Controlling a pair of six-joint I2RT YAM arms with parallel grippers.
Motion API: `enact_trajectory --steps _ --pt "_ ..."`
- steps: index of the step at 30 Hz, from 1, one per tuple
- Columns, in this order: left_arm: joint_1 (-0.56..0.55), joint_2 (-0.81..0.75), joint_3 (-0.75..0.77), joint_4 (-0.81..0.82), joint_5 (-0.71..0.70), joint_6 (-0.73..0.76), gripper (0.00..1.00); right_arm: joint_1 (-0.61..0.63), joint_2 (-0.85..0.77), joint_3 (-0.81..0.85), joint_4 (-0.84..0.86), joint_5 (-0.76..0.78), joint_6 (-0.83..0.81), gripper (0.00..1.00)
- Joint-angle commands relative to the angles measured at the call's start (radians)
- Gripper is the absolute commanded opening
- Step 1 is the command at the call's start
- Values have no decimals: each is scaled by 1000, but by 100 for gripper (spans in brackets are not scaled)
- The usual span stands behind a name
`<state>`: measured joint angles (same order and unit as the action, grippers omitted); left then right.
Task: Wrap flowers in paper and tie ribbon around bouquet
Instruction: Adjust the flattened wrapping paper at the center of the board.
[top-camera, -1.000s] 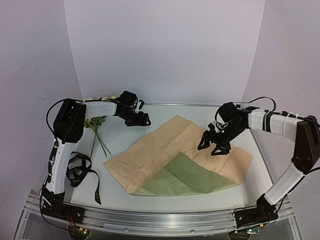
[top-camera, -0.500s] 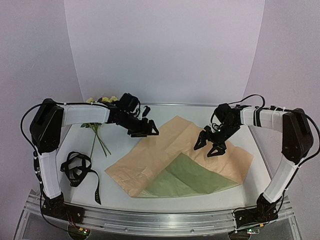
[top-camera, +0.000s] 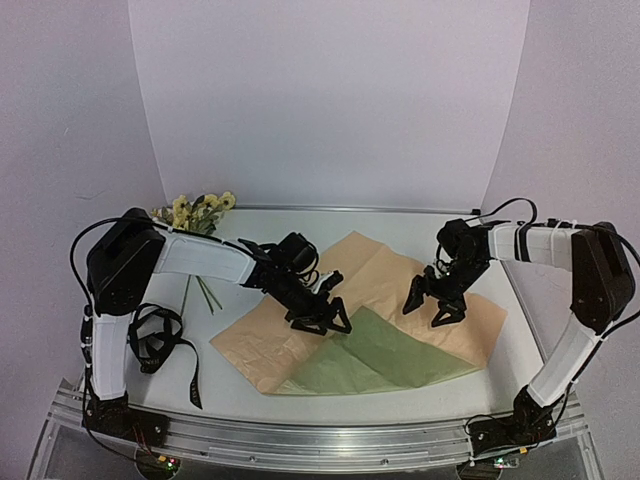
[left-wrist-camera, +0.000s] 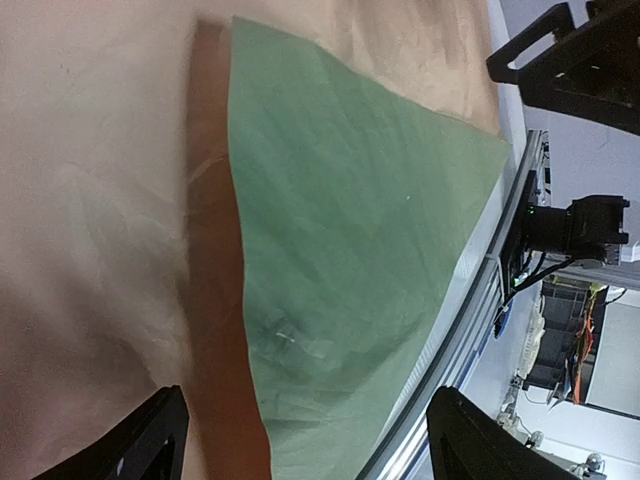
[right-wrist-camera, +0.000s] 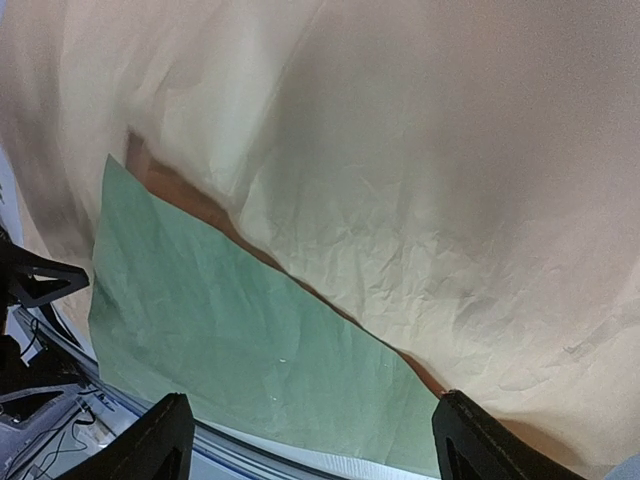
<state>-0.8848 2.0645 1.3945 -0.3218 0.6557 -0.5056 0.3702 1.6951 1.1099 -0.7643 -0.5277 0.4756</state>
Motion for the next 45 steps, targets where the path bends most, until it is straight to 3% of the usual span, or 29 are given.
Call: enact_trajectory --steps 1,5,9,13,18,20,26,33,38,45 --pt "-11 25 55 18 70 16 87 -1 -26 -7 -7 44 19 85" --pt "-25 52 77 16 112 28 87 -6 18 19 -7 65 29 85" --pt "-31 70 93 14 147 31 77 -10 62 55 -6 76 46 85" --pt "-31 75 97 0 165 45 56 -9 84 79 -6 83 57 84" --pt "-31 89 133 -80 119 111 11 -9 84 96 -7 98 67 85" --pt "-29 81 152 -116 59 160 1 -10 78 101 -6 101 75 85" --pt "9 119 269 -256 -136 314 0 -9 60 131 -5 120 85 85" --pt "69 83 343 -241 -233 453 0 -20 67 232 -53 143 87 85" --pt "62 -53 227 -149 -276 576 0 -27 27 287 -109 170 84 85" --pt "-31 -232 30 -13 -367 633 0 -27 -34 306 -150 168 93 85"
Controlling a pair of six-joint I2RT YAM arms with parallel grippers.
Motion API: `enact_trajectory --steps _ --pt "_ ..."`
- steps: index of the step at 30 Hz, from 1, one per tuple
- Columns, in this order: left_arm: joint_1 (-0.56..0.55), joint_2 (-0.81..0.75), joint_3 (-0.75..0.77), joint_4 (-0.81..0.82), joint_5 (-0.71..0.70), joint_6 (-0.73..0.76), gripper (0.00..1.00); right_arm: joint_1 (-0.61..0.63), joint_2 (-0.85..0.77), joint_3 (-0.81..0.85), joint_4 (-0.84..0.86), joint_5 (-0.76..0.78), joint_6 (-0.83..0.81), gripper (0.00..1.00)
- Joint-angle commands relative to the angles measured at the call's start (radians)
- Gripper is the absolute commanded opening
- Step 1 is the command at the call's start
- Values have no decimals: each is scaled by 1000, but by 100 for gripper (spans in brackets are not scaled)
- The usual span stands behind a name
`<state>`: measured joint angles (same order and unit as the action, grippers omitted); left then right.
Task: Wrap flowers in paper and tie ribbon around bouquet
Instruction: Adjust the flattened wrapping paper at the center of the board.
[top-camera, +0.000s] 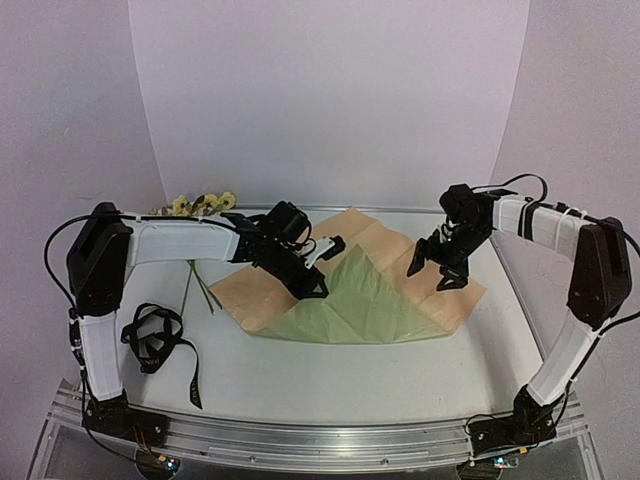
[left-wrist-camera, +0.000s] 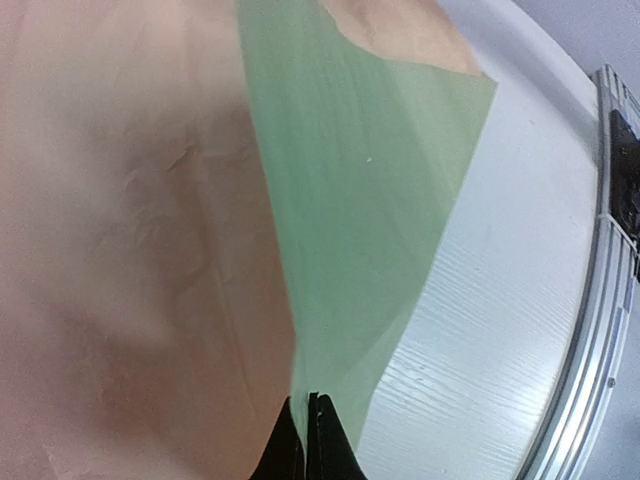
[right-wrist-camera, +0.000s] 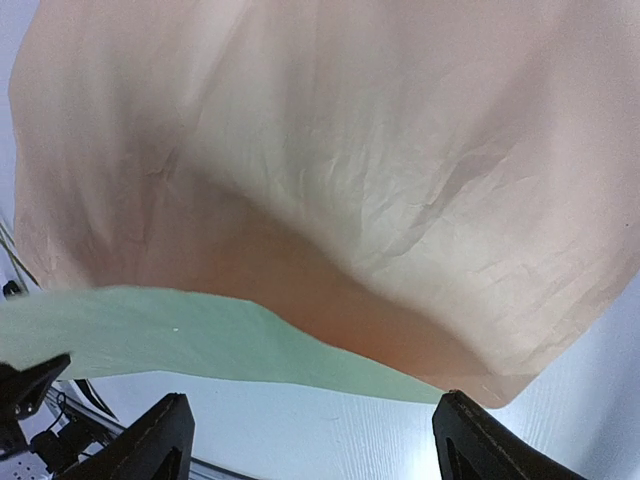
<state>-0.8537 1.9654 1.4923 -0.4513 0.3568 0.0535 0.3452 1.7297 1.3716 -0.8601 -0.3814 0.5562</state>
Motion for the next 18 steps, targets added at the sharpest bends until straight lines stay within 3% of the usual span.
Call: enact_trajectory --steps 1,18 --pt "-78 -149 -91 124 -80 76 0 -2 -76 45 -59 21 12 85" --pt "-351 -226 -299 167 -306 84 2 -2 -168 -26 -90 -28 29 85"
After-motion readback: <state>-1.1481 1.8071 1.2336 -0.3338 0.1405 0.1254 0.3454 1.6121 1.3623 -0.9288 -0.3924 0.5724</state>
